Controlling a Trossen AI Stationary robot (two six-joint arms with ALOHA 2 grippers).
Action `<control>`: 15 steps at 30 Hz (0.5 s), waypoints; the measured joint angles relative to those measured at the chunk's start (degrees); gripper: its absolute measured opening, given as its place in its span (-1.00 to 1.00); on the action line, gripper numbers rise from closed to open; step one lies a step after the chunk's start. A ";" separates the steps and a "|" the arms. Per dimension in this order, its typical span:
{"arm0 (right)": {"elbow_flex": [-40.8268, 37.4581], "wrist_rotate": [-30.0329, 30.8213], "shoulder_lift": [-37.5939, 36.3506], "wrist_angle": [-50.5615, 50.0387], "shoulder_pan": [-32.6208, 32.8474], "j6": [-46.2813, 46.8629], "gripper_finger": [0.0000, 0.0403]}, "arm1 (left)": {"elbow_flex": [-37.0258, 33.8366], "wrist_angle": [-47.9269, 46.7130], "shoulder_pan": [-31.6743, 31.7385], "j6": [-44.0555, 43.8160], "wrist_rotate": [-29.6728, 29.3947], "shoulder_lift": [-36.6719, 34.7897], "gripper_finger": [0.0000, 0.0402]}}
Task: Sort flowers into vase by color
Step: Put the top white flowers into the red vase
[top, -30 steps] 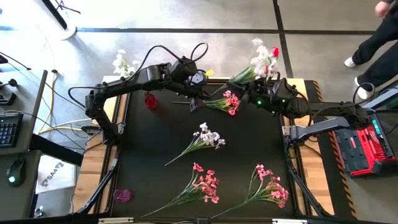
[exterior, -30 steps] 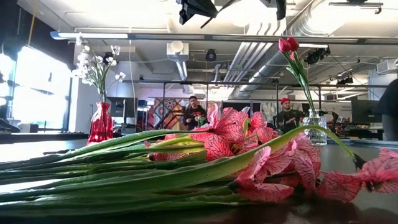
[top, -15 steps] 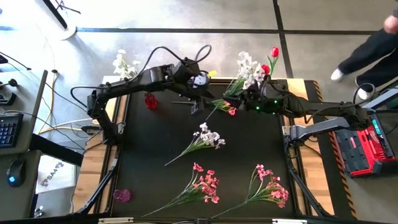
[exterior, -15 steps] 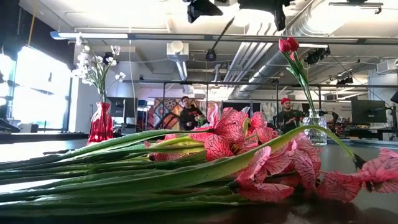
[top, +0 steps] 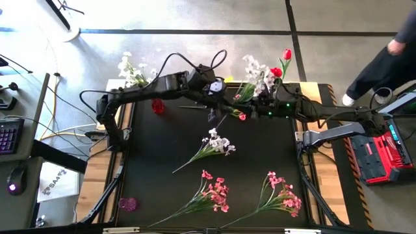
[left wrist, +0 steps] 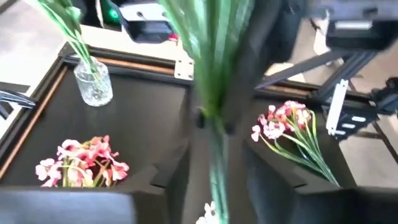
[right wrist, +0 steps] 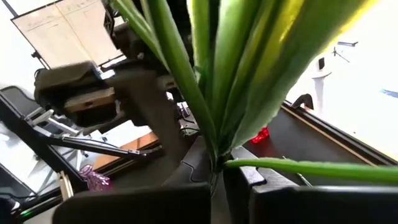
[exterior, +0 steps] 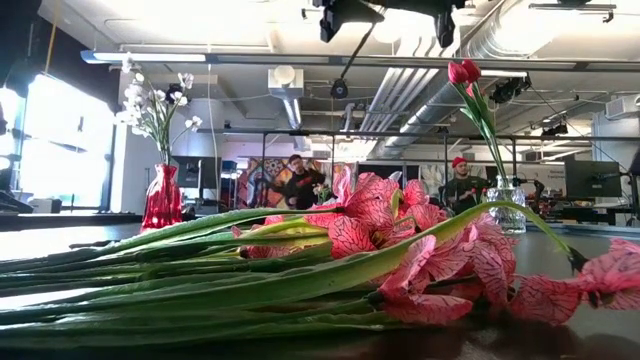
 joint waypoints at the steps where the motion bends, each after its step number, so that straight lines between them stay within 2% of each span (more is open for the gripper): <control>1: 0.00 -0.41 0.00 -0.07 0.00 -0.01 -1.00 | 0.00 0.26 0.01 -0.01 0.02 0.00 -0.49; 6: 0.00 -1.32 -0.02 -1.00 0.00 -0.07 -1.00 | 0.00 1.01 -0.27 2.89 0.50 0.00 -0.93; 11: 0.00 -1.22 -0.04 -1.08 0.00 -0.21 -0.97 | 0.00 0.98 -0.30 4.51 1.97 0.00 -0.94; 15: 0.00 1.09 -0.62 -1.64 0.06 -0.07 -0.76 | 0.00 0.38 -0.41 4.10 -0.15 -0.01 -0.99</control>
